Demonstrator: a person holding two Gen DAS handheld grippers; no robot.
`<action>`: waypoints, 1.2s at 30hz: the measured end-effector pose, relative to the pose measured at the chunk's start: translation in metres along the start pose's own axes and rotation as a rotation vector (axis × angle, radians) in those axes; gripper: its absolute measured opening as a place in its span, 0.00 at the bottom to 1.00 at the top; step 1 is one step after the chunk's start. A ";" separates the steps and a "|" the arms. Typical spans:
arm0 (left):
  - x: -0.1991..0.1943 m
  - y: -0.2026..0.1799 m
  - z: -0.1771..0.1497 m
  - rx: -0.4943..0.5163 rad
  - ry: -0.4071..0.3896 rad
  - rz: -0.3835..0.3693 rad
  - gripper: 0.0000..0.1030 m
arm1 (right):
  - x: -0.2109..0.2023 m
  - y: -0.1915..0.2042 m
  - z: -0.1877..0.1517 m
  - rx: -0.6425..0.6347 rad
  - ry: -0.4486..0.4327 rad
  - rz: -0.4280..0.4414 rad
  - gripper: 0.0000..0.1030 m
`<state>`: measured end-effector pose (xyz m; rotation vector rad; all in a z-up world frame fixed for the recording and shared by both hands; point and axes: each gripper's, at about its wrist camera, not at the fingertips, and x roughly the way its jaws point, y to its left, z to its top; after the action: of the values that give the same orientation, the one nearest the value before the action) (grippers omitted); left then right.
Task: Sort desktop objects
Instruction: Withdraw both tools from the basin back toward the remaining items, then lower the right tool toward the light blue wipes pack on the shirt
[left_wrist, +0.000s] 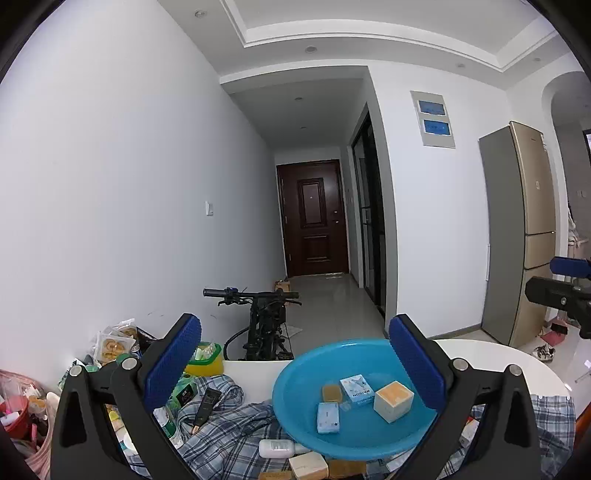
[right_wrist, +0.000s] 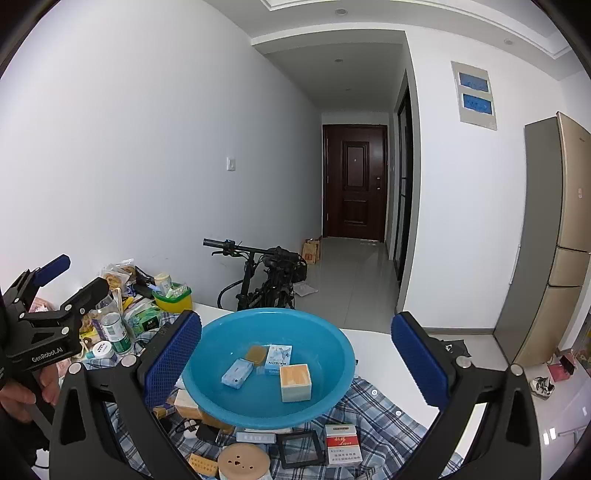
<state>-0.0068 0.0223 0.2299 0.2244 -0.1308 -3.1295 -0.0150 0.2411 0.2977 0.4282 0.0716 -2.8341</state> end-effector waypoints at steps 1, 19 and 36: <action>-0.001 0.000 -0.002 0.002 0.004 -0.004 1.00 | -0.001 0.001 -0.002 -0.001 0.000 0.001 0.99; 0.015 -0.015 -0.080 -0.022 0.221 -0.094 1.00 | 0.016 -0.006 -0.067 0.043 0.149 0.039 0.99; 0.037 -0.031 -0.180 -0.023 0.470 -0.144 1.00 | 0.037 -0.021 -0.141 0.097 0.311 0.022 0.99</action>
<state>-0.0175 0.0379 0.0446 0.9939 -0.0771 -3.1051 -0.0145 0.2647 0.1520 0.8828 -0.0094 -2.7322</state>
